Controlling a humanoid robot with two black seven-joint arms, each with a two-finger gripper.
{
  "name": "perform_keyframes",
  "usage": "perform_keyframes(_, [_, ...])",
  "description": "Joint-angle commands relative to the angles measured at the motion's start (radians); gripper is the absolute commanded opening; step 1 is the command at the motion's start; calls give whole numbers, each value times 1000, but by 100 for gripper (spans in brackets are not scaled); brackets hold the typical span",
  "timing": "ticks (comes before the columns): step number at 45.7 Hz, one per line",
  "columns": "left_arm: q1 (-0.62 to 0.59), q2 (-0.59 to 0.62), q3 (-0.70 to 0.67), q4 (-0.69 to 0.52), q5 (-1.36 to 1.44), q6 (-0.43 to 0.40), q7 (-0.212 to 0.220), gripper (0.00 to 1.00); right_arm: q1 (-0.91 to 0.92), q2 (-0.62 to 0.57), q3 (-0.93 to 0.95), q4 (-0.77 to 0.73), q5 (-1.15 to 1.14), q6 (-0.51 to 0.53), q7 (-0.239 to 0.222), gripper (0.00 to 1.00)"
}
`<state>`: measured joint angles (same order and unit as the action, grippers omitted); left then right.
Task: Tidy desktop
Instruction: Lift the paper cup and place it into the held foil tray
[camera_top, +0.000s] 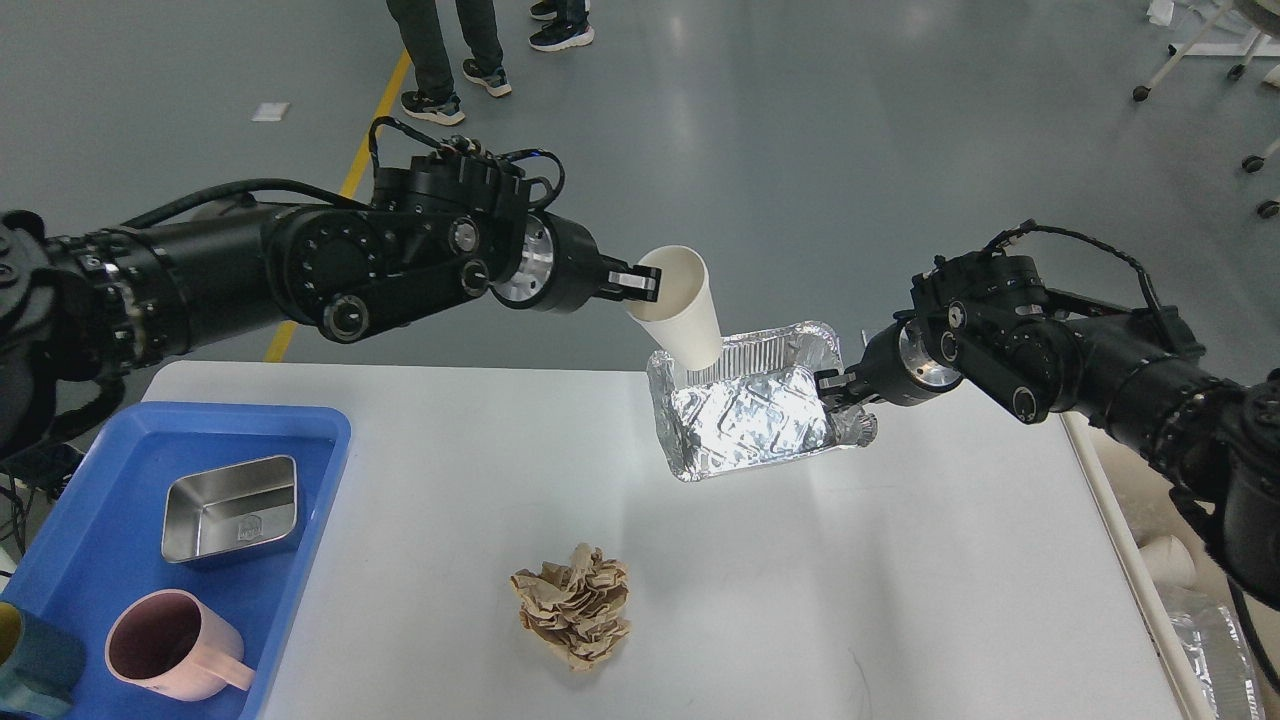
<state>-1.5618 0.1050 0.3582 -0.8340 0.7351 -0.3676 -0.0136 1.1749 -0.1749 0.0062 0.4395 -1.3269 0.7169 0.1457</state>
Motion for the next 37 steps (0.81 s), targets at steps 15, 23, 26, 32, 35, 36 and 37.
perform_keyframes(15, [58, -198, 21, 228, 3, -8, 7, 0, 12, -2, 0, 24, 2, 0, -1, 0])
perform_keyframes(23, [71, -212, 62, 262, 4, -11, 14, 1, 14, 0, 0, 24, 8, -1, -1, 0])
perform_keyframes(26, [78, -217, 65, 269, 4, -11, 14, 1, 14, 0, 0, 25, 8, -1, 0, 0])
perform_keyframes(32, [94, -228, 65, 291, 4, -7, 14, 5, 15, -2, 0, 31, 8, -1, 0, 0])
perform_keyframes(35, [104, -240, 62, 299, 4, -1, 14, 9, 15, -2, 0, 31, 8, -1, 0, 0])
perform_keyframes(36, [104, -244, 59, 303, 4, 3, 14, 11, 15, -2, 0, 31, 8, -1, 0, 0])
perform_keyframes(37, [106, -248, 53, 306, 4, 6, 14, 14, 15, -2, 0, 31, 8, -1, 0, 0])
